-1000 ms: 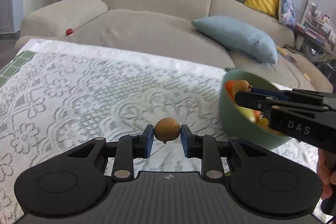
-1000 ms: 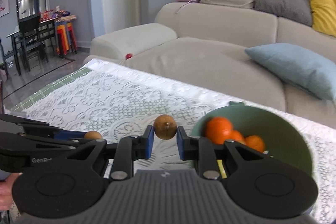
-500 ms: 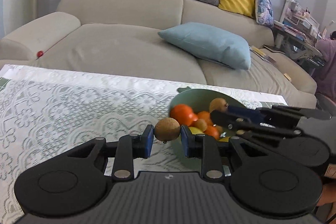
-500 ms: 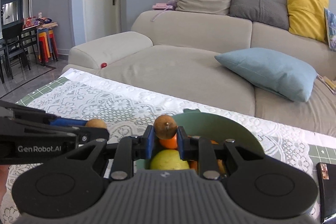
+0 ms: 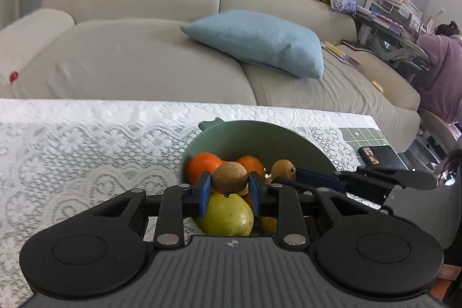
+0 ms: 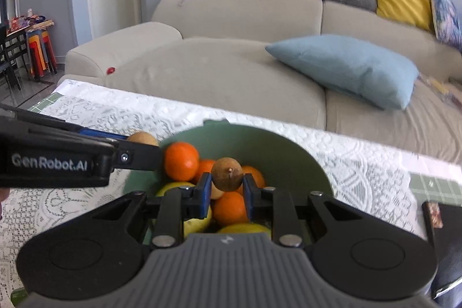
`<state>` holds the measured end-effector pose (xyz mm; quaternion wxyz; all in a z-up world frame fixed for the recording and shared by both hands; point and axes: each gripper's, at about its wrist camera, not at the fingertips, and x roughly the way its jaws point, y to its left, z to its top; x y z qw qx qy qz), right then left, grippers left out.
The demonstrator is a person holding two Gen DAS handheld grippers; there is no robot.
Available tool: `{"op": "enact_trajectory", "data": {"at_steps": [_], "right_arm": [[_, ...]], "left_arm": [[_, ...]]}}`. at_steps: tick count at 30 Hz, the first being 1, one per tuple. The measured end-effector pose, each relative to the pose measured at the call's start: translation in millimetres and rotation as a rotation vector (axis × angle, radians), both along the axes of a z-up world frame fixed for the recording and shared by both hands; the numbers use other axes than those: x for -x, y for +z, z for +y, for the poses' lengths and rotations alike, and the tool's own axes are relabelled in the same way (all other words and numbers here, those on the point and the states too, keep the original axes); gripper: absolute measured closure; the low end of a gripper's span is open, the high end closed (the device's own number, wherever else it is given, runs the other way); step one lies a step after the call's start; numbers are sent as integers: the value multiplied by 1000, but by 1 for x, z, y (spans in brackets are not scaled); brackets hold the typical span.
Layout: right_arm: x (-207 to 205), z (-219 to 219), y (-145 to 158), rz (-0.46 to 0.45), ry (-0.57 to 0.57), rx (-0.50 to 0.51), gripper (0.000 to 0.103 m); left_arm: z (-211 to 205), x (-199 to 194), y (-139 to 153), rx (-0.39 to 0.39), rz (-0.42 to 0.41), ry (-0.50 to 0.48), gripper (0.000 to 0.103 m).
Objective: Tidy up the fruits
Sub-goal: 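Carry both kiwis over the green colander and lower them inside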
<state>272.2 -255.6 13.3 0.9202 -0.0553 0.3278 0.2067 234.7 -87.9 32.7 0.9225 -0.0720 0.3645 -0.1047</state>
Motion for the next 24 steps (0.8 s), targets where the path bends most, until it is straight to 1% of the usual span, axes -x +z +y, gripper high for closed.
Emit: {"op": "enact_trajectory", "data": {"at_steps": [3, 8, 13, 19, 22, 24], "right_arm": [[-9, -3, -6, 35, -2, -11, 84], [-14, 2, -13, 51, 9, 30, 84], [-18, 2, -22, 62, -12, 78, 84], [-23, 2, -27, 79, -19, 93, 84], [-23, 5, -29, 78, -15, 104, 84], [-23, 7, -29, 75, -14, 114, 84]], "left_arm": [[-3, -10, -8, 3, 28, -17, 73], [-8, -18, -18, 20, 58, -32, 73], [-14, -25, -23, 6, 68, -41, 73], [-18, -30, -32, 4, 85, -50, 73], [-22, -27, -35, -22, 65, -59, 72], [-22, -27, -34, -25, 64, -59, 73]]}}
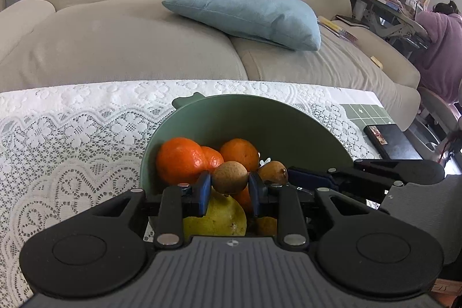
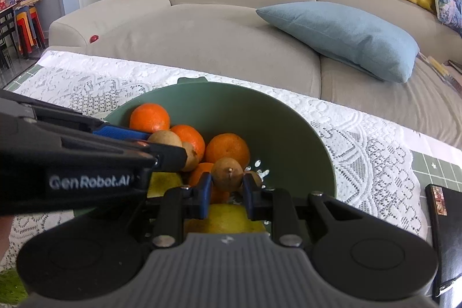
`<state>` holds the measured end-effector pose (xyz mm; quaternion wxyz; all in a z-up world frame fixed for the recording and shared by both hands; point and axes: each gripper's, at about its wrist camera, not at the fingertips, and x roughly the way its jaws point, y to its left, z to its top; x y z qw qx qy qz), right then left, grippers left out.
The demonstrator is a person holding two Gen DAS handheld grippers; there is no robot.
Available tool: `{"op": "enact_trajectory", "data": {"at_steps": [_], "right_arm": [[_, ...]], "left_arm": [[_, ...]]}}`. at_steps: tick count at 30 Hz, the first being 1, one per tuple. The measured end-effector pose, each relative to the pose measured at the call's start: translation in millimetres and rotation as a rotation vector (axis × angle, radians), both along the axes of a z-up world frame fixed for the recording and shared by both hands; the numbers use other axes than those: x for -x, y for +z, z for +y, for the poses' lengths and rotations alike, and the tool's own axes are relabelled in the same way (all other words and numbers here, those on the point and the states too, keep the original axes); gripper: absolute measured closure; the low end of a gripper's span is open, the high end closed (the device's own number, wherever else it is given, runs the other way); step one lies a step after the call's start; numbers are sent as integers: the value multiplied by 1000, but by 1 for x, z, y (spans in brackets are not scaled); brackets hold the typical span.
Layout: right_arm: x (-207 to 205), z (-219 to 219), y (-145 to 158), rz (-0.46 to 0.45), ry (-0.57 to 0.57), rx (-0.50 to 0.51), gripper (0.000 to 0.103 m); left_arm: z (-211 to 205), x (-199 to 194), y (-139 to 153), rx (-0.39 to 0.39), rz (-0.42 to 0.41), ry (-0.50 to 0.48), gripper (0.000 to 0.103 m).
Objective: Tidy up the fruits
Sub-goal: 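Carry both kiwis over the green colander and lower them inside, then open both grippers to release the kiwis into the colander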
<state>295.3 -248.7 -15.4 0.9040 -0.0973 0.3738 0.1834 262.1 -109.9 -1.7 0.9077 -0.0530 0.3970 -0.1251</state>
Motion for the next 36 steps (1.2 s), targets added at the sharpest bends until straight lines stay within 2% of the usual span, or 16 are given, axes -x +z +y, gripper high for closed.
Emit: {"op": "enact_trajectory", "data": {"at_steps": [12, 16, 22, 30, 33, 35, 36], "right_arm": [[1, 3, 0, -1, -1, 19, 83], [0, 0, 2, 4, -15, 14, 83], [0, -4, 3, 0, -27, 17, 82], [-3, -15, 11, -15, -61, -25, 82], [-2, -18, 15, -7, -63, -78, 75], [-1, -19, 18, -6, -71, -102, 65], [-1, -20, 19, -7, -73, -115, 64]], "left_arm": [[-4, 1, 2, -10, 1, -17, 70], [-4, -1, 0, 69, 22, -62, 71], [-2, -6, -6, 121, 46, -45, 71], [5, -4, 1, 136, 27, -21, 71], [6, 2, 11, 109, 1, -19, 71], [6, 6, 18, 86, -16, -13, 71], [7, 9, 21, 84, -23, -12, 70]]}}
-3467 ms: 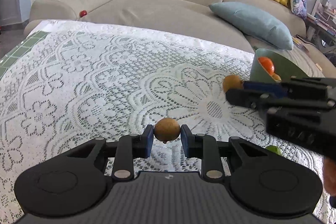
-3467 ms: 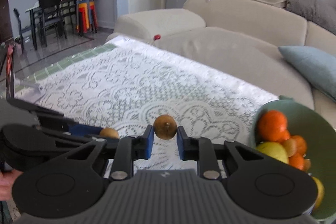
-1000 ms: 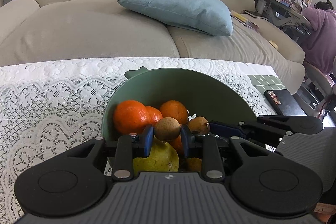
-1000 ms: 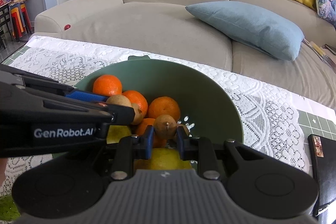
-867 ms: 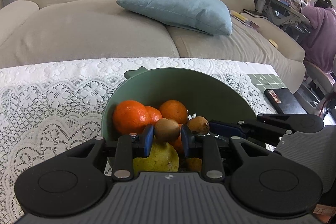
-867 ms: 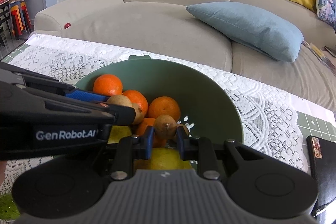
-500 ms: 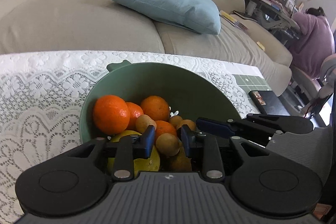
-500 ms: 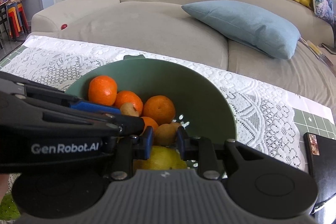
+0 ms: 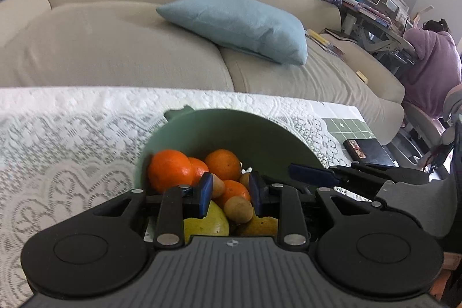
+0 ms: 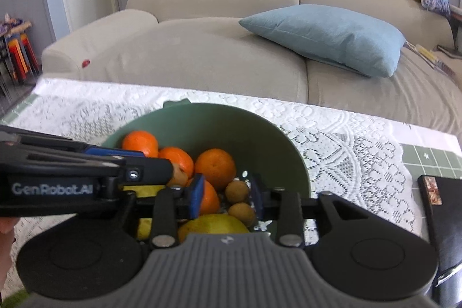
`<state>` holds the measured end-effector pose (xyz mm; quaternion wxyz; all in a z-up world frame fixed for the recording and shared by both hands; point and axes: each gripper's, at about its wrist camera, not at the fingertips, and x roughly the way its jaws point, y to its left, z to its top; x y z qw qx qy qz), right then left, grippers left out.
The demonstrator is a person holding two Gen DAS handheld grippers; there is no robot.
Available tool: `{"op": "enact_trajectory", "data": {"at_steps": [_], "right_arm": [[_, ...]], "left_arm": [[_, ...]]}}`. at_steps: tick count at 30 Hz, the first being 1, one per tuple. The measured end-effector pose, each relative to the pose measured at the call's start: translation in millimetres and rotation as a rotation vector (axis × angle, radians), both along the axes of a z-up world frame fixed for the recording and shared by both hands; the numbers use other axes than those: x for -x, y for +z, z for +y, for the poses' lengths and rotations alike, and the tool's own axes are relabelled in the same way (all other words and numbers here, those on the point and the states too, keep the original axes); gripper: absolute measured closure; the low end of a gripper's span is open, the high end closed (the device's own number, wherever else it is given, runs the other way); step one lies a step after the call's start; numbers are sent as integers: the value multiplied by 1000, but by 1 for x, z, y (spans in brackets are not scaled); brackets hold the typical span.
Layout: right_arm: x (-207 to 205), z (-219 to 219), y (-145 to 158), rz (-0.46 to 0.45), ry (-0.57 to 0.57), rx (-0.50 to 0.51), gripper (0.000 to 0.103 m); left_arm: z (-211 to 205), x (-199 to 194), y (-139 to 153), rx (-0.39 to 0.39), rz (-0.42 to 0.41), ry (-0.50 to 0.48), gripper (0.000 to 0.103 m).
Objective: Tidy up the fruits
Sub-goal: 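Open both grippers to release the kiwis into the colander, then withdraw both grippers and move them toward the green cucumber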
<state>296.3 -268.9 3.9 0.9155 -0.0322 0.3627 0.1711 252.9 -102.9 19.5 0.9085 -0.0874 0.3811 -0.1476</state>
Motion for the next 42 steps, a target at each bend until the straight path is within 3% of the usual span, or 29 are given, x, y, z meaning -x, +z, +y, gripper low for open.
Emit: {"op": "enact_trajectory", "data": {"at_steps": [3, 5, 9, 16, 20, 29, 37, 42], "right_arm": [[3, -1, 6, -4, -3, -42, 62], [6, -1, 9, -16, -7, -59, 51], [15, 2, 18, -36, 10, -105, 39], [33, 10, 28, -46, 44, -183, 21], [48, 17, 36, -70, 68, -198, 13], [73, 36, 47, -90, 145, -207, 7], [100, 40, 45, -84, 165, -246, 4], [120, 40, 37, -84, 172, -259, 4]], "left_arm": [[4, 8, 9, -1, -24, 12, 66], [7, 16, 15, -22, -50, 31, 62], [18, 34, 28, -32, -96, 62, 56], [41, 71, 41, -12, -150, 169, 31], [53, 91, 45, -11, -177, 225, 23], [74, 140, 43, -44, -228, 331, 16], [81, 175, 24, -14, -173, 311, 16], [92, 199, 7, 42, -154, 371, 16]]}}
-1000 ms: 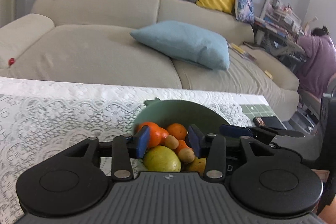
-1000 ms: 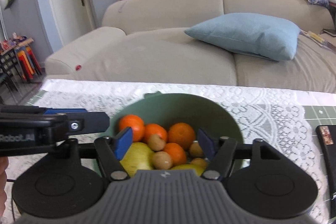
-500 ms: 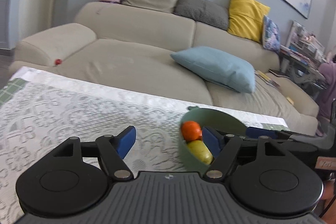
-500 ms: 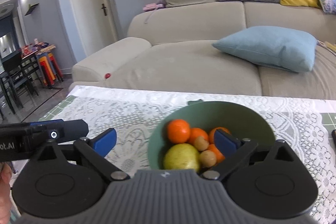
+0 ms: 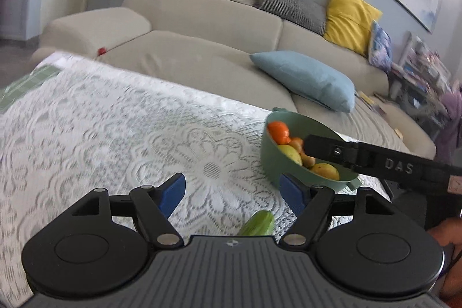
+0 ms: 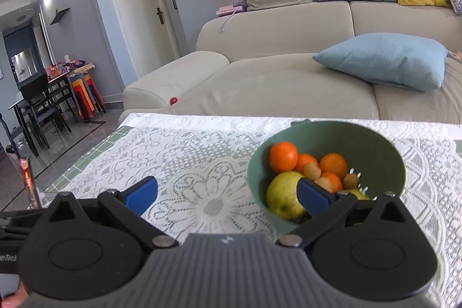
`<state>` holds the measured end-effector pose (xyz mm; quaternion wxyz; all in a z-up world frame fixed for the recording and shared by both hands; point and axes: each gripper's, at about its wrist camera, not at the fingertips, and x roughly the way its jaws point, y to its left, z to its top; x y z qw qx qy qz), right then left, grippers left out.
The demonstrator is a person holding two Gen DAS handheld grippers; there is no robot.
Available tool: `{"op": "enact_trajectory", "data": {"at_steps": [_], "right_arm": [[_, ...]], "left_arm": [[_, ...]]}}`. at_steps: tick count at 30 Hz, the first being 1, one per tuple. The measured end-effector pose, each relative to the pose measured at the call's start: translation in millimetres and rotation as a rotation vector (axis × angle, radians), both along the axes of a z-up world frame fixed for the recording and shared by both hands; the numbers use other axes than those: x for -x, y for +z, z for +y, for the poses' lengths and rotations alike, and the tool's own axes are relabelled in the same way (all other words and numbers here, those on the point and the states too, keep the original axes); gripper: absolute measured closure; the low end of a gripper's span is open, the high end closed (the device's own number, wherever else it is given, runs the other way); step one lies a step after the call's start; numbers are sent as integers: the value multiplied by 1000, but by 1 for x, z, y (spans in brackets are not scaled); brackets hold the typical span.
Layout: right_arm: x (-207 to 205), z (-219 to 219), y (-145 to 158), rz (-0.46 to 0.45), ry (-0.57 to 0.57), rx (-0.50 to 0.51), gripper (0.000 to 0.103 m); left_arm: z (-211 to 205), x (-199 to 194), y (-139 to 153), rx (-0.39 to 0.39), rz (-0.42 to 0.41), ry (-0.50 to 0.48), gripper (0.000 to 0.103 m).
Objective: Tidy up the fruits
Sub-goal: 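Withdraw both grippers and move them toward the green cucumber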
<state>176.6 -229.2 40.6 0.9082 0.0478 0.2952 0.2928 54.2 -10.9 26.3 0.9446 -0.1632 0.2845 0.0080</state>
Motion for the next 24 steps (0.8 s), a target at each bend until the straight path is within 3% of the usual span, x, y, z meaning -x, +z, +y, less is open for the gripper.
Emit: {"op": "enact_trajectory", "data": {"at_steps": [3, 8, 15, 24], "right_arm": [[8, 1, -8, 21, 4, -11, 4], [20, 2, -28, 79, 15, -14, 4], [17, -7, -55, 227, -13, -71, 4], [11, -7, -71, 321, -13, -104, 11]], "left_arm": [[6, 11, -10, 30, 14, 31, 16], [7, 25, -25, 24, 57, -2, 16], [-7, 43, -46, -68, 101, -50, 16], [-28, 49, -65, -219, 115, -107, 17]]}}
